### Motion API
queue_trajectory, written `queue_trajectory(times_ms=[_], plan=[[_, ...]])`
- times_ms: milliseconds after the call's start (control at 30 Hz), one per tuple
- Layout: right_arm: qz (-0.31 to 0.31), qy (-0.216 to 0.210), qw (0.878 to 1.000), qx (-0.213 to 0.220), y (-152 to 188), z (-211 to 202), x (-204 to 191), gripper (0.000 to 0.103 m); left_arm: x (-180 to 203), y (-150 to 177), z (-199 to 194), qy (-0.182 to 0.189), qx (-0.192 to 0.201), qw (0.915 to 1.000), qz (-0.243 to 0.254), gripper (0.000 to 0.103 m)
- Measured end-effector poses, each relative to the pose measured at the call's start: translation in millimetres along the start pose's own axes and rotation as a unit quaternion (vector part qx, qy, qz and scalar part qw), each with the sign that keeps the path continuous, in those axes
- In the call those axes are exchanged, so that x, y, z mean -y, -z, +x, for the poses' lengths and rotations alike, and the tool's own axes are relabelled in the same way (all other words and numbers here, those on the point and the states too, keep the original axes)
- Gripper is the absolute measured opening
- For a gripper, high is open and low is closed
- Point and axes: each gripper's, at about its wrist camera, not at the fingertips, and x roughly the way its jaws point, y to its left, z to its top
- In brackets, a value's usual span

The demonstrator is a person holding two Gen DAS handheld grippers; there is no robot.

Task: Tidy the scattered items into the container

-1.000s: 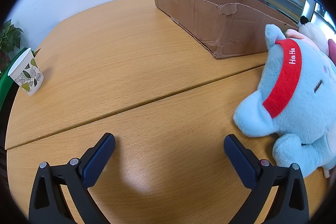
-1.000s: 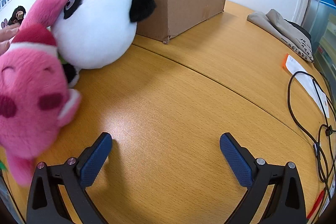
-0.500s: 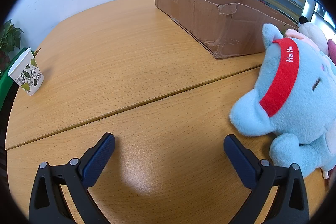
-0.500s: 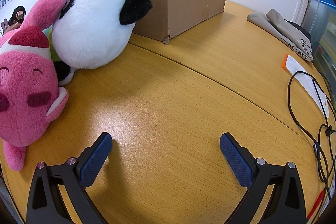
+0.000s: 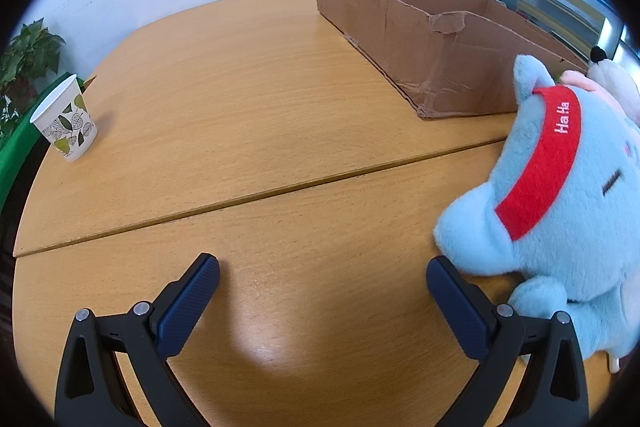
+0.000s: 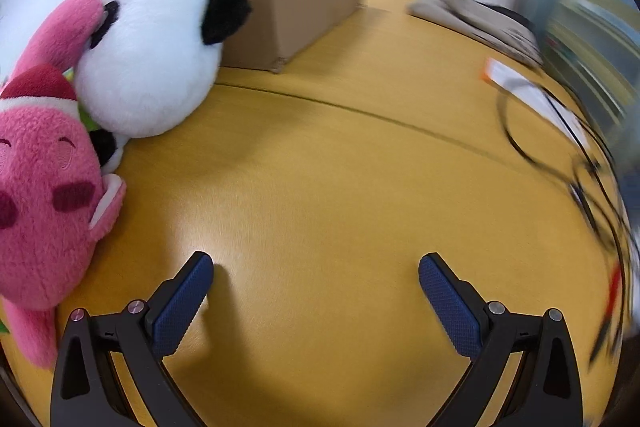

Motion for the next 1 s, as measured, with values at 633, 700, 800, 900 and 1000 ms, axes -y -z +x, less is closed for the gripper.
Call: queue_trajectory(times_ms=[633,700,800,900,1000], plan=[[0.144,0.022,0.977,0.158,-2.6,-145.0,-32.3,0.103,111.7,17.1,-207.2,-0.039,0.197,0.9701,-0.137,0.102],[0.133,-0.009,0.971,0.197,-11.8,-175.0,-53.8,0.103,145.7,14.4,-222.9,-0.01,0.213,0.9695,-0.12,0.102],[0.103,-0.031,0.971,0.216,-17.6,-194.5,-92.6,0.103,195.5,15.8,-225.0,0.052,0.209,0.9703,-0.111,0.102],[0.076,-0.05,0.974,0.207,-9.0,-188.0,-125.7,0.103,237.0,25.9,-209.6,0.094,0.18,0.9755,-0.086,0.102],[0.09,-0.074,0.978,0.171,3.1,-164.9,-137.1,0.103,262.9,34.8,-186.7,0.102,0.133,0.9834,-0.069,0.102]])
